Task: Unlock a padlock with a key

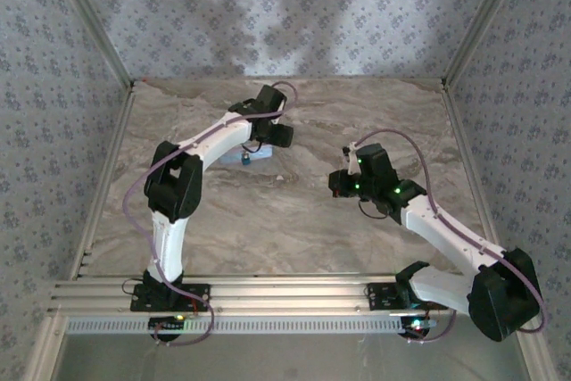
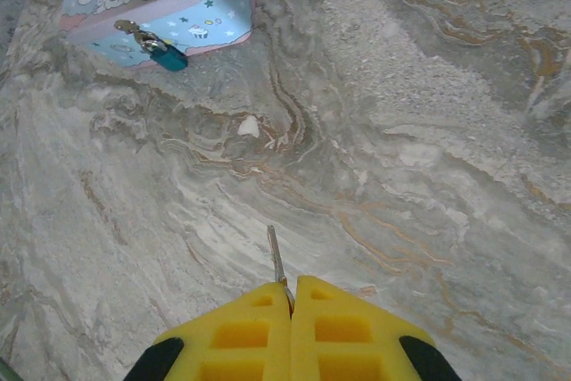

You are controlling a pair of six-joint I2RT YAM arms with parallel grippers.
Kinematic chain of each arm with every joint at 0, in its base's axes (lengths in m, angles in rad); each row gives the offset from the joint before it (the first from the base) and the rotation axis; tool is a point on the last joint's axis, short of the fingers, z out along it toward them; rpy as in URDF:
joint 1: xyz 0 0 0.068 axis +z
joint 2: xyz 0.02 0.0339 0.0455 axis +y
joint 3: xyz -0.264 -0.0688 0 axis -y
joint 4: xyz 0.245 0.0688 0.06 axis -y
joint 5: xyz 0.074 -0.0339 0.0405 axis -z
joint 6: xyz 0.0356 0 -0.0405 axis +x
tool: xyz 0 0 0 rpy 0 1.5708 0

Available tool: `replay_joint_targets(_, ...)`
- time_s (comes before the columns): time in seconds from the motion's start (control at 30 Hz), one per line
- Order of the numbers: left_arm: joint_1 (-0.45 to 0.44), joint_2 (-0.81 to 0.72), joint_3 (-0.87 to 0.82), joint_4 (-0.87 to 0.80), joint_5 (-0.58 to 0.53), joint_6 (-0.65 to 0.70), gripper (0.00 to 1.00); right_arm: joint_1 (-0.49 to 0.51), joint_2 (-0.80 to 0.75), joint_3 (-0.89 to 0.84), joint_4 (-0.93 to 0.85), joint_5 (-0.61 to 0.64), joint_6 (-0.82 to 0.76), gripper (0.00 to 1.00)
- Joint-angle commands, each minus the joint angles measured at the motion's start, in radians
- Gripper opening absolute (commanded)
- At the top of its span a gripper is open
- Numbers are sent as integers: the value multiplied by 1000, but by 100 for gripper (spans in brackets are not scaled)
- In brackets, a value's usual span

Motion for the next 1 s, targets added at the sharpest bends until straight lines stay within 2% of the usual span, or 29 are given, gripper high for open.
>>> replay_joint_targets(0.0, -42, -16, -61, -37, 24, -7, 80, -19, -24, 28, -52, 18, -2, 0)
replay_joint_targets(0.33, -160, -93, -192, 32, 51, -73, 80, -106, -109, -11, -106, -2, -3, 0)
replay_joint_targets(0.57, -251, -93, -198, 55, 61, -111, 80, -134, -158, -43, -134, 7, -6, 0)
replay_joint_targets(0.77, -265, -102, -184, 64, 89, -113, 80, -137, -169, -54, -135, 6, -6, 0)
replay_joint_targets(0.97, -263, -212, -202, 72, 71, -83, 81, -137, -163, -70, -84, -40, -5, 0)
